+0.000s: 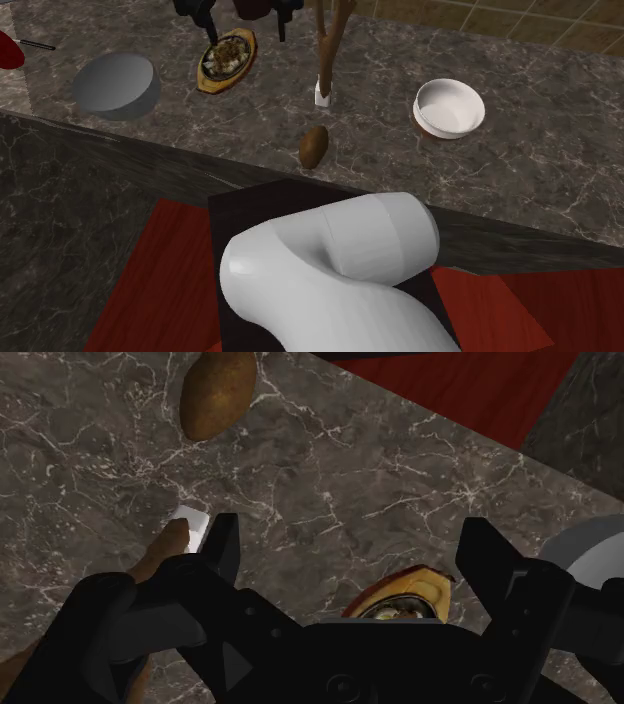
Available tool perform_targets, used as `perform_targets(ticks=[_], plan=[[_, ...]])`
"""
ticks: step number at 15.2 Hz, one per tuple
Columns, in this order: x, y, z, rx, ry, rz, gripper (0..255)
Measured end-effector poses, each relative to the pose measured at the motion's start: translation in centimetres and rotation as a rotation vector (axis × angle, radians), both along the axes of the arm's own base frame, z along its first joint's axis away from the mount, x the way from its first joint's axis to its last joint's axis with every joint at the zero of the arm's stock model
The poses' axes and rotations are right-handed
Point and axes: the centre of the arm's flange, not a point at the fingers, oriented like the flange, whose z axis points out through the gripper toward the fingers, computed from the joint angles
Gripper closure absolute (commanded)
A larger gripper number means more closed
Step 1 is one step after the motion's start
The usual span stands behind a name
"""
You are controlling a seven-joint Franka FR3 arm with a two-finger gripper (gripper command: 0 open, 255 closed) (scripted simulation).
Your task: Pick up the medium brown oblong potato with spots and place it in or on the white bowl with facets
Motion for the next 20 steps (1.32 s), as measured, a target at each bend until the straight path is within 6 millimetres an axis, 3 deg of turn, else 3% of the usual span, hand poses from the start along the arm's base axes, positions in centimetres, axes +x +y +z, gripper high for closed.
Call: perform_targets(ticks=[3,12,20], plan=[[0.3,-0.8,-1.5,0.001,0.013,-0.023,0],[0.9,-4.9,-12.5,0.008,0.101,-0.187,0],[-0.6,-9.1,-22.3,0.015,0.182,-0.338,0]])
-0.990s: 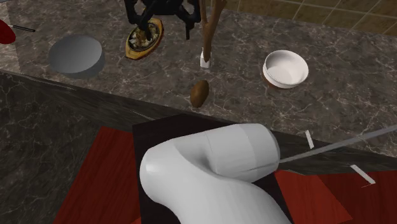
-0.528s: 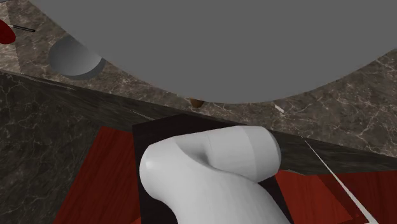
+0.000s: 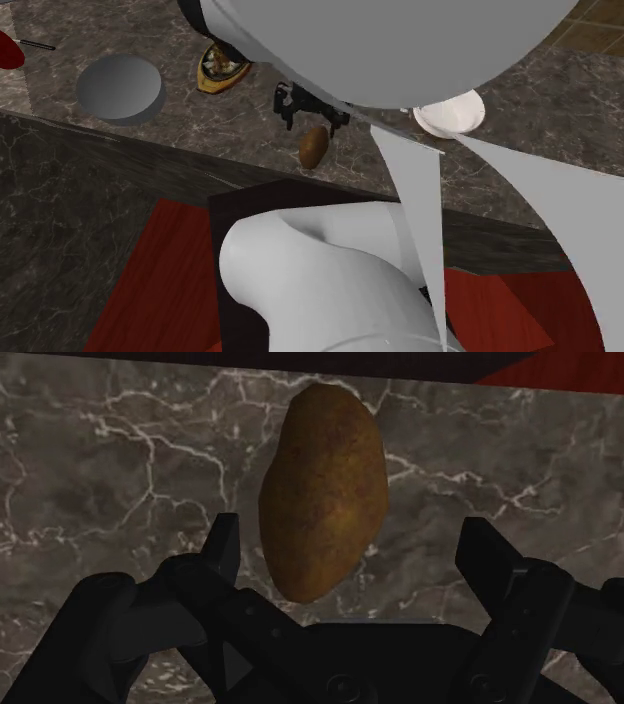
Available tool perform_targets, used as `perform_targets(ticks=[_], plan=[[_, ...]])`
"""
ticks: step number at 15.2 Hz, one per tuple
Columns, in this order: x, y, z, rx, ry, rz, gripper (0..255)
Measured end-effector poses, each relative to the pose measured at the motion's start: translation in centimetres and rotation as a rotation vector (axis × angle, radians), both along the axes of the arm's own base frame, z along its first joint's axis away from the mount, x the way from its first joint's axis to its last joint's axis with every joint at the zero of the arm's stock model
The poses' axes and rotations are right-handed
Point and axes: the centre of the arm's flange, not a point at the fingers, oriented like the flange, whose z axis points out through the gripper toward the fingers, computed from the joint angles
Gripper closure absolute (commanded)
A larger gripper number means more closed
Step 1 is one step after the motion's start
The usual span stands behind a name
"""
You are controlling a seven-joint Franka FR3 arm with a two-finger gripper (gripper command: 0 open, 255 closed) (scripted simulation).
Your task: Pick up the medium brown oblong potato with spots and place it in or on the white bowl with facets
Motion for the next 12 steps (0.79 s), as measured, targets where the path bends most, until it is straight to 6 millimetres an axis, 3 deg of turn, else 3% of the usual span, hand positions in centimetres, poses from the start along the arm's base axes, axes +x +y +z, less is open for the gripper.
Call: perform_targets(ticks=[8,12], plan=[[-0.9,-0.5,-4.5,0.001,0.01,-0.02,0],[-0.9,-0.5,-5.1,0.001,0.01,-0.021,0]])
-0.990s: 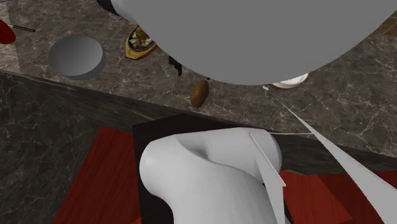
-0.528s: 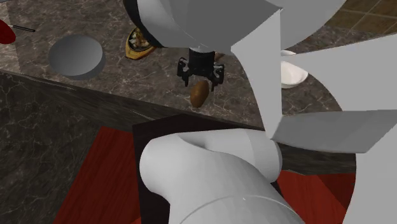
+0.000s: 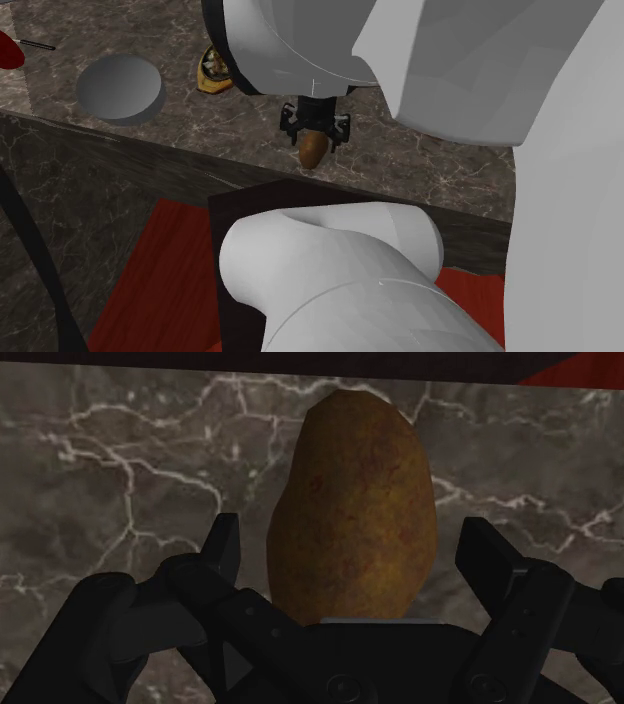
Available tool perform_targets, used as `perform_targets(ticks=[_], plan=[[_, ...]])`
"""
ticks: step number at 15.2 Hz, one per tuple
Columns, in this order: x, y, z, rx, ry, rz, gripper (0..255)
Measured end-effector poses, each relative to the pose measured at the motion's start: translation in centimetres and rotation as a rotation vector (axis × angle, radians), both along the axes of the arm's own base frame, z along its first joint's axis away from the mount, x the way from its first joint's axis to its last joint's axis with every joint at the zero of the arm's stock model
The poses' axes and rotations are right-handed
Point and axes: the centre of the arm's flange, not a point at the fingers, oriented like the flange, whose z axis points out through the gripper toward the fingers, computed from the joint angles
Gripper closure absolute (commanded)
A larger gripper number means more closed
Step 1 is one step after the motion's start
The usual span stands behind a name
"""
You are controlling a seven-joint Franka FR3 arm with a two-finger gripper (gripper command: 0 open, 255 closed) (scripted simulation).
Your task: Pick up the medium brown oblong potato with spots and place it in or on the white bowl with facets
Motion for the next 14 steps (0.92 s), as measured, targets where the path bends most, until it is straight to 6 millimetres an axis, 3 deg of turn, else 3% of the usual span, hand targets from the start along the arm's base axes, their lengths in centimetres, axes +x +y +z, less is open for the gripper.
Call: perform_targets(ticks=[3,4,14], plan=[[0.0,0.01,-0.02,0.0,0.0,0.0,0],[0.0,0.01,-0.02,0.0,0.0,0.0,255],[0.0,0.01,-0.02,0.0,0.0,0.0,255]])
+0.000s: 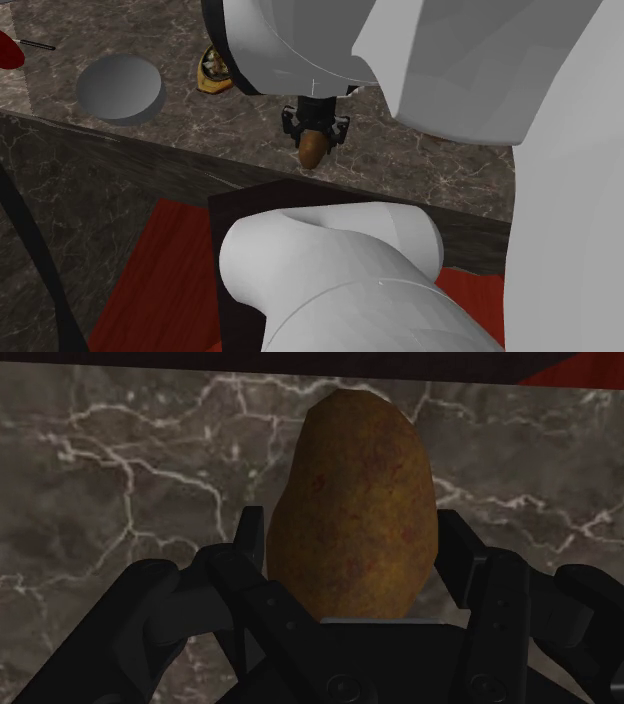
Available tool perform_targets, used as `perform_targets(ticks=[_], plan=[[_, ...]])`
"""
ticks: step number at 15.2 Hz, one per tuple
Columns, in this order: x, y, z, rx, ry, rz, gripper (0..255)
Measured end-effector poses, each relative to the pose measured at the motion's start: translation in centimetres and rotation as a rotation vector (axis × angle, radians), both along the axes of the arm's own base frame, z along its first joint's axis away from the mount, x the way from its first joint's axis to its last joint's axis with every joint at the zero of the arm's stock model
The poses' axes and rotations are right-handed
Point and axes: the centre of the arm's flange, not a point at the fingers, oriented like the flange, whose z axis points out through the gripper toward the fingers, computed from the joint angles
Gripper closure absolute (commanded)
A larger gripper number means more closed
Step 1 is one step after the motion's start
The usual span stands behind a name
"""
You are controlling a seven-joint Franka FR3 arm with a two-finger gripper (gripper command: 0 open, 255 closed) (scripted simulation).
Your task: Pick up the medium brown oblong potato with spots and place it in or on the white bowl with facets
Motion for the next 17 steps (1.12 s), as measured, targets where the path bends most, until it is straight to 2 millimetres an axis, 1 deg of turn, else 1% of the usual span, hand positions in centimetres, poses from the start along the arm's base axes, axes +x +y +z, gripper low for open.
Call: perform_targets(ticks=[9,17], plan=[[0.1,-0.1,4.1,0.0,-0.001,0.0,255],[0.1,-0.1,8.5,0.0,-0.001,0.0,255]])
